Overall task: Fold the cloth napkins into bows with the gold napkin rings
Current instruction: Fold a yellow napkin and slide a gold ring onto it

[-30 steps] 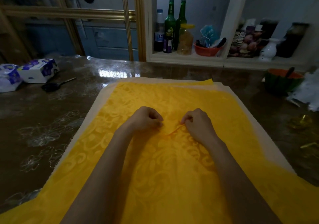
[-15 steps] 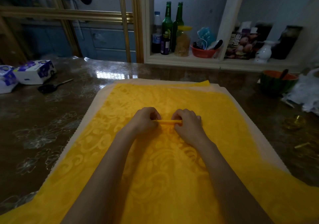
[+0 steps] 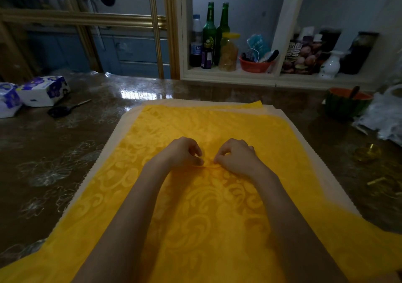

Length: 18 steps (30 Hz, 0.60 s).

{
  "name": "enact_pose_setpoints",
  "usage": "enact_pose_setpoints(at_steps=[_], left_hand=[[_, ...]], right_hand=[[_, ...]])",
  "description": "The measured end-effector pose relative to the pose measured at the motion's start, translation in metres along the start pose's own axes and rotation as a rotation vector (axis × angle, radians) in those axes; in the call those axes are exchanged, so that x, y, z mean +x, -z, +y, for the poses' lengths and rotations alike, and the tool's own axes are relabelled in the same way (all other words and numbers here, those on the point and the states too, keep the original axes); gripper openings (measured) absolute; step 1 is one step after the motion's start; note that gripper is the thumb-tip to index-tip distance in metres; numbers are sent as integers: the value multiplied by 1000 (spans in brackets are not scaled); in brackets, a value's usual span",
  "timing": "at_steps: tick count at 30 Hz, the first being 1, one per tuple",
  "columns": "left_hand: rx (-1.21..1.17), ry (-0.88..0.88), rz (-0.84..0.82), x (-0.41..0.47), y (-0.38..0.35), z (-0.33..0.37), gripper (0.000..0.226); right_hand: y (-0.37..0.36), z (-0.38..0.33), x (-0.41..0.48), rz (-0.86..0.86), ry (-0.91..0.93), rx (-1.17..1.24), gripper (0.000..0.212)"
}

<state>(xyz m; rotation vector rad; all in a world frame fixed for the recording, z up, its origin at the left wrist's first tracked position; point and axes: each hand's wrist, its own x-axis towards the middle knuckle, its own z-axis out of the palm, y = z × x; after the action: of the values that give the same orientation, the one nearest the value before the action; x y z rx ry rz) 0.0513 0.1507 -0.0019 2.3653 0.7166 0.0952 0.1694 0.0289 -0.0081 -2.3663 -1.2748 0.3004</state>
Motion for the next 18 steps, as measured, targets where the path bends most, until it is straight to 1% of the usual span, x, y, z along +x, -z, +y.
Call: enact_pose_setpoints(at_steps=[2, 5, 8, 10, 12, 15, 18], left_hand=[[17, 17, -6, -1, -1, 1, 35], [43, 23, -36, -2, -1, 0, 39], [78, 24, -96, -2, 1, 0, 41], [91, 21, -63, -2, 0, 0, 37], [82, 31, 19, -1, -3, 0, 30], [48, 35, 103, -2, -7, 2, 21], [105, 31, 73, -4, -5, 8, 18]], right_hand=[[-2, -1, -2, -2, 31, -25, 10], [-2, -1, -4, -46, 49, 25, 5], [0, 1, -4, -74, 51, 62, 13], [-3, -2, -4, -34, 47, 62, 20], [-8, -6, -4, 16, 45, 19, 25], [-16, -8, -3, 74, 82, -81, 21], [-15, -10, -4, 76, 88, -114, 15]])
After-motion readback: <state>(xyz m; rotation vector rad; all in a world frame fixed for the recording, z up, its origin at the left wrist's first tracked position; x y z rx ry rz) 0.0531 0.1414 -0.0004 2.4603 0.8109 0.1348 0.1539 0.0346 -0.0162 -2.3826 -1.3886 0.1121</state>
